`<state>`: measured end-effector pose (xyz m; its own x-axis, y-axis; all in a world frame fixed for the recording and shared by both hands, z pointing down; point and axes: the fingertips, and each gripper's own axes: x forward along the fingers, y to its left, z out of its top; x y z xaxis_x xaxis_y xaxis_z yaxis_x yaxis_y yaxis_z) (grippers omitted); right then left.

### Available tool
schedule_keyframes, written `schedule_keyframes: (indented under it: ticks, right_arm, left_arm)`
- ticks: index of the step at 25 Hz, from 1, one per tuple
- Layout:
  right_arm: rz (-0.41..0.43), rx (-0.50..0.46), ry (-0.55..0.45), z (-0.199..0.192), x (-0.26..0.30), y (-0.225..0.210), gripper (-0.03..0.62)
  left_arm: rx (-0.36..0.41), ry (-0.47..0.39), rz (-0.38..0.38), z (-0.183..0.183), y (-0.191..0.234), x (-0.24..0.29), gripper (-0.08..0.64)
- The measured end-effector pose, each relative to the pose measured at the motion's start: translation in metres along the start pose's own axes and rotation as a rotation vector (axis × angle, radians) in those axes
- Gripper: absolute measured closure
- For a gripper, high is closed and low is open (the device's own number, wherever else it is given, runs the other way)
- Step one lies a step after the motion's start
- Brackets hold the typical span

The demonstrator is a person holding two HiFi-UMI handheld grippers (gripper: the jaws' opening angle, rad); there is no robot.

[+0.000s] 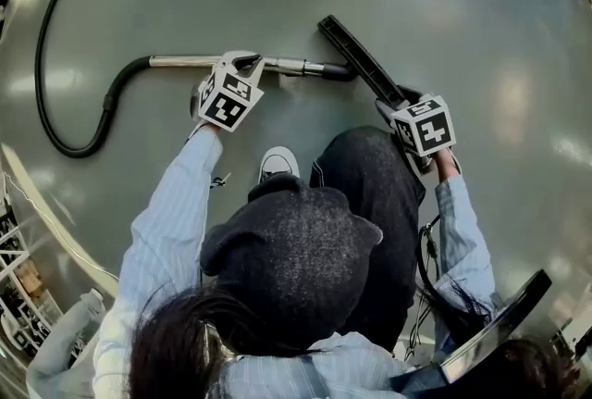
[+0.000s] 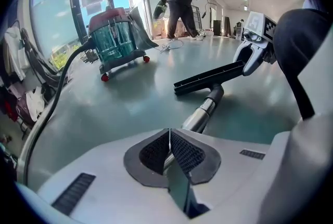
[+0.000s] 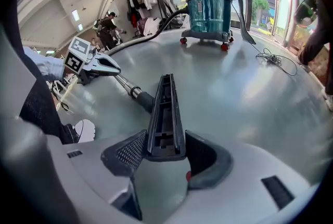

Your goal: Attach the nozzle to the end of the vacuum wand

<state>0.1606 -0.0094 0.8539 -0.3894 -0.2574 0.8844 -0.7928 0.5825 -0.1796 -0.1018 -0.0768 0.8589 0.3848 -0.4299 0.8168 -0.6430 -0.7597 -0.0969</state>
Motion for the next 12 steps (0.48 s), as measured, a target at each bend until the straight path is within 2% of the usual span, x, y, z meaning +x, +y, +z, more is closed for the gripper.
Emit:
schedule_keyframes:
  ticks: [4, 7, 9, 12]
  right_arm:
    - [-0.009, 0.000, 0.026, -0.003, -0.005, 0.003, 0.362]
    - [0.025, -0.002, 0.057, -0.012, -0.007, 0.006, 0.362]
    - [0.033, 0.050, 0.064, -0.014, -0.009, 0.003, 0.360]
    - [-0.002, 0.166, 0.084, -0.021, -0.016, -0.003, 0.362]
  left_arm:
    - [-0.035, -0.026, -0.027, 0.009, 0.005, -0.001, 0.549]
    - [-0.075, -0.031, -0.055, 0.012, 0.007, -0.006, 0.549]
    - [-0.116, -0.030, -0.069, 0.018, 0.009, -0.016, 0.548]
    - [-0.184, -0.044, -0.092, 0.033, 0.008, -0.049, 0.549]
